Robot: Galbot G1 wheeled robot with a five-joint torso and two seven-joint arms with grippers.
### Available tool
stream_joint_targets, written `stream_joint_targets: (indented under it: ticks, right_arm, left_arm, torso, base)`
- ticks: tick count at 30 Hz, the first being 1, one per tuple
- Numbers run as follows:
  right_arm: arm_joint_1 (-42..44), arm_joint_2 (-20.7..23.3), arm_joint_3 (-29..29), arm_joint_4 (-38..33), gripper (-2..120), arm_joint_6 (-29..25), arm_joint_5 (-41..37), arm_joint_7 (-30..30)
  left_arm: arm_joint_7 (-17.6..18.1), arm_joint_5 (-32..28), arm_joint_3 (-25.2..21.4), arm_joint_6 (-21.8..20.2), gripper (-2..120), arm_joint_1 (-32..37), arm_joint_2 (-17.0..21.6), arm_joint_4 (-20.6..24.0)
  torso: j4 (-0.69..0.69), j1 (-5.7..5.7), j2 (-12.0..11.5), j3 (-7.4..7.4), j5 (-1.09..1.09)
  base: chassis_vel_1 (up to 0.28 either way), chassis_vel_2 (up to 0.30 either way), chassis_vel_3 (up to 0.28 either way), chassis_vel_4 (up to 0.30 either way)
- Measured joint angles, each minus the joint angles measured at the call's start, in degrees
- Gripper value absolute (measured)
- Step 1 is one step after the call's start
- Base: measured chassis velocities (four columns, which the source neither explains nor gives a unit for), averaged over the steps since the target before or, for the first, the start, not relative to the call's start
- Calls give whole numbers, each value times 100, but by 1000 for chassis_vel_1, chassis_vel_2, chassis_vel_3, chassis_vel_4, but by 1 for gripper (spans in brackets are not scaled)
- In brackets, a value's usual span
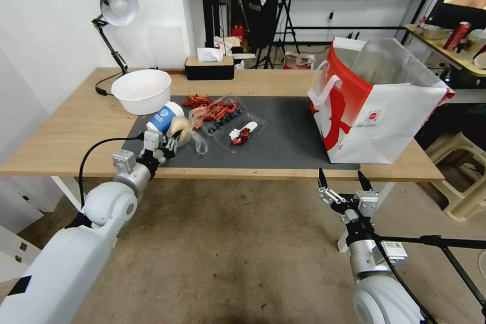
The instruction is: Pick up the trash from the table and place it into the takeout bag.
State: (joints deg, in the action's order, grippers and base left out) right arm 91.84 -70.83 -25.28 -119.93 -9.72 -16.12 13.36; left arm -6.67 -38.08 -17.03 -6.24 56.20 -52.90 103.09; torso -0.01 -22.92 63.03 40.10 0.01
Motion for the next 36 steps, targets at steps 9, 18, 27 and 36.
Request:
stream_joint_targets:
  ticks: [9,18,27,36]
  right_arm:
    - [30,-32,-37,-8,100,-12,-6,-7]
    - [33,-94,-104,-14,100,-13,-3,-8]
    - [-14,-156,-101,-10,100,-2,20,-10]
    - [25,-209,-154,-47,100,3,25,-6]
  left_arm:
    - [-629,-689,1109,610,4,-1249,316,-268]
    - [-606,-1164,2820,651,4,-3421,270,-843]
    - [-447,-1582,4375,599,4,-5324,-477,-1578]
    - [-448,-1760,5039,589,4,-6319,-1634,-2374]
  torso:
    - [1,0,0,0,0]
    - [1,0,0,1,1]
    - [2,0,-1,1,1]
    - [-1,0,-1,1,1]
  base:
    - [0,0,0,0]
    - [0,0,0,0]
    - [0,0,0,0]
    - [0,0,0,0]
